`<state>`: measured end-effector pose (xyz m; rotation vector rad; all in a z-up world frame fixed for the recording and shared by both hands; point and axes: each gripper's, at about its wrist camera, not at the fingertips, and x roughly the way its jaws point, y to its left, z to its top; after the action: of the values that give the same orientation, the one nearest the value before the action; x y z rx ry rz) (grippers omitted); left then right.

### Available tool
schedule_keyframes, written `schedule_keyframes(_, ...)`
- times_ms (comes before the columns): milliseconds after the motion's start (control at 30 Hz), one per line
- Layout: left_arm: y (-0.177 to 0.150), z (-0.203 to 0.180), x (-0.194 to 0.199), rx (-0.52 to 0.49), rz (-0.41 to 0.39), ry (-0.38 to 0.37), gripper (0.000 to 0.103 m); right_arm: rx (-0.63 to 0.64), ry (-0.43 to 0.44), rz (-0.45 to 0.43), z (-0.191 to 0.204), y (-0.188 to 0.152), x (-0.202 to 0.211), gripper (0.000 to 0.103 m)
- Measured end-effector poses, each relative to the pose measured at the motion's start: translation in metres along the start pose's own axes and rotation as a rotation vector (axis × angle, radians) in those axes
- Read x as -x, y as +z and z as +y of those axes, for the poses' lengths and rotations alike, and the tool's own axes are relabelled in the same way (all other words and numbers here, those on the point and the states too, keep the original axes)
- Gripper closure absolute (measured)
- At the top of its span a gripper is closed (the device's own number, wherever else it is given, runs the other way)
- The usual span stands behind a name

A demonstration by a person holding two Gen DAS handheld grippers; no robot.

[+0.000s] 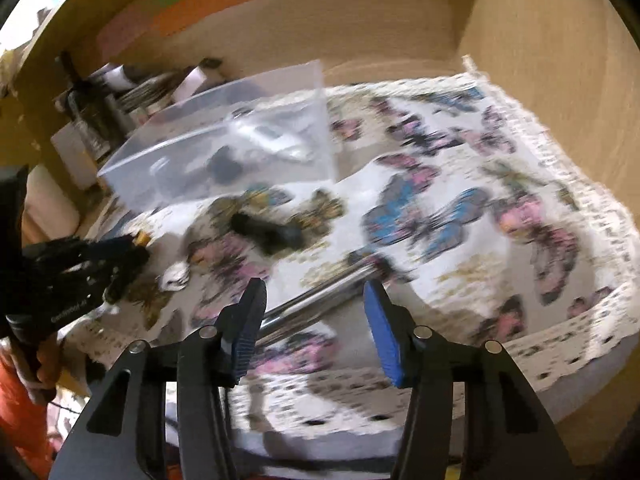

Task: Organize rigid objects
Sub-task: 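Grasp the perfume bottle with the left tool while the right tool grasps the silver pen, then place the perfume bottle and silver pen into the clear box and release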

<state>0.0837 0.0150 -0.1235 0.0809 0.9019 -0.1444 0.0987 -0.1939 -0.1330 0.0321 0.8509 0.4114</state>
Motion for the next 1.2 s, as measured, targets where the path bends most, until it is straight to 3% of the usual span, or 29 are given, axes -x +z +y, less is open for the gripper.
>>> schedule_keyframes(100,-0.009,0.000,0.006,-0.006,0.003,0.018,0.081,0.010,0.045,0.034,0.008,-0.008,-0.008,0.053)
schedule_keyframes(200,-0.015,0.003,0.004,0.010,0.032,0.044,0.078,0.057,0.021,0.021,0.021,-0.010,-0.014,0.053)
schedule_keyframes(267,-0.019,0.005,0.003,0.026,0.047,0.045,0.066,0.094,0.013,0.014,0.028,-0.010,-0.019,0.056)
schedule_keyframes(333,-0.023,0.004,0.005,0.034,0.034,0.041,0.058,0.148,-0.013,0.000,0.036,-0.011,-0.023,0.063)
schedule_keyframes(400,-0.027,0.004,0.003,0.040,0.025,0.045,0.058,0.172,-0.036,-0.018,0.038,-0.013,-0.023,0.075)
schedule_keyframes(433,-0.028,0.004,0.003,0.054,0.013,0.051,0.061,0.170,-0.048,-0.027,0.037,-0.014,-0.022,0.080)
schedule_keyframes(467,-0.029,0.004,0.003,0.076,0.002,0.061,0.072,0.157,-0.056,-0.036,0.034,-0.014,-0.021,0.087)
schedule_keyframes(533,-0.029,0.001,0.004,0.084,-0.010,0.074,0.080,0.124,-0.044,-0.041,0.026,-0.014,-0.017,0.089)
schedule_keyframes(800,-0.015,0.000,0.022,0.090,-0.089,0.084,0.080,0.105,-0.081,-0.108,0.020,-0.002,0.007,0.089)
schedule_keyframes(1200,0.034,0.013,0.075,0.149,-0.321,0.108,0.080,0.165,-0.055,-0.261,0.037,0.048,0.035,0.089)
